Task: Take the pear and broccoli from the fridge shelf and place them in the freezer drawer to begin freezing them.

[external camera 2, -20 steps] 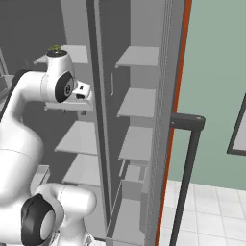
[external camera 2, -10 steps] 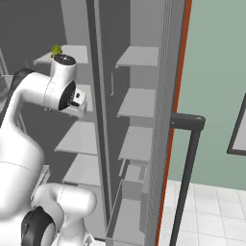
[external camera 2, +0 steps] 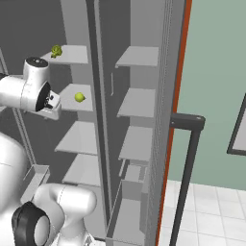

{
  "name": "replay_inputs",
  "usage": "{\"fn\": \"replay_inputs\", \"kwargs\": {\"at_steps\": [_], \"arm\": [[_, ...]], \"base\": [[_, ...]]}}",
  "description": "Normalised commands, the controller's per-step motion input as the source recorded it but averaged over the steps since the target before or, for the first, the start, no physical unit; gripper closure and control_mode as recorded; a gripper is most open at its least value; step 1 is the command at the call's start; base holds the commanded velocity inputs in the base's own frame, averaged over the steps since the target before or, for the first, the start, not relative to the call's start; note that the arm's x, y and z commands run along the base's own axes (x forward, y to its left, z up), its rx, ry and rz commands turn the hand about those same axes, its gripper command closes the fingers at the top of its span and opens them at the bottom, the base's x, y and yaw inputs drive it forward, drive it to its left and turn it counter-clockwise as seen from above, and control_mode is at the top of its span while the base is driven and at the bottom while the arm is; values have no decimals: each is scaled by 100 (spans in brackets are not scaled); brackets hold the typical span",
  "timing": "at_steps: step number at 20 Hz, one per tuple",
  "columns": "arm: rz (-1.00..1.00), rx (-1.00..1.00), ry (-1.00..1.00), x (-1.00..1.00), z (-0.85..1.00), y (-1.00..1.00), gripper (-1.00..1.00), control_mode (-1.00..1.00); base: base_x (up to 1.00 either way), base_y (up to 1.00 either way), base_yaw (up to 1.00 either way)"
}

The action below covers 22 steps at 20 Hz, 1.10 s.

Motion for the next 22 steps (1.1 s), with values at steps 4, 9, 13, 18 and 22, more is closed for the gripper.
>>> {"fn": "replay_inputs", "kwargs": {"at_steps": [4,9,13,18,22], "arm": [[5,0,-1,-11,0,31,-100,-100],[5,0,-1,-15,0,75,-100,-100],[3,0,0,-16,0,100,-100,-100],[1,-1,-3,-18,1,19,-100,-100],[0,0,-2,32,0,-92,-100,-100]], "base": [[0,0,0],[0,0,0],[0,0,0],[0,0,0],[0,0,0]]}}
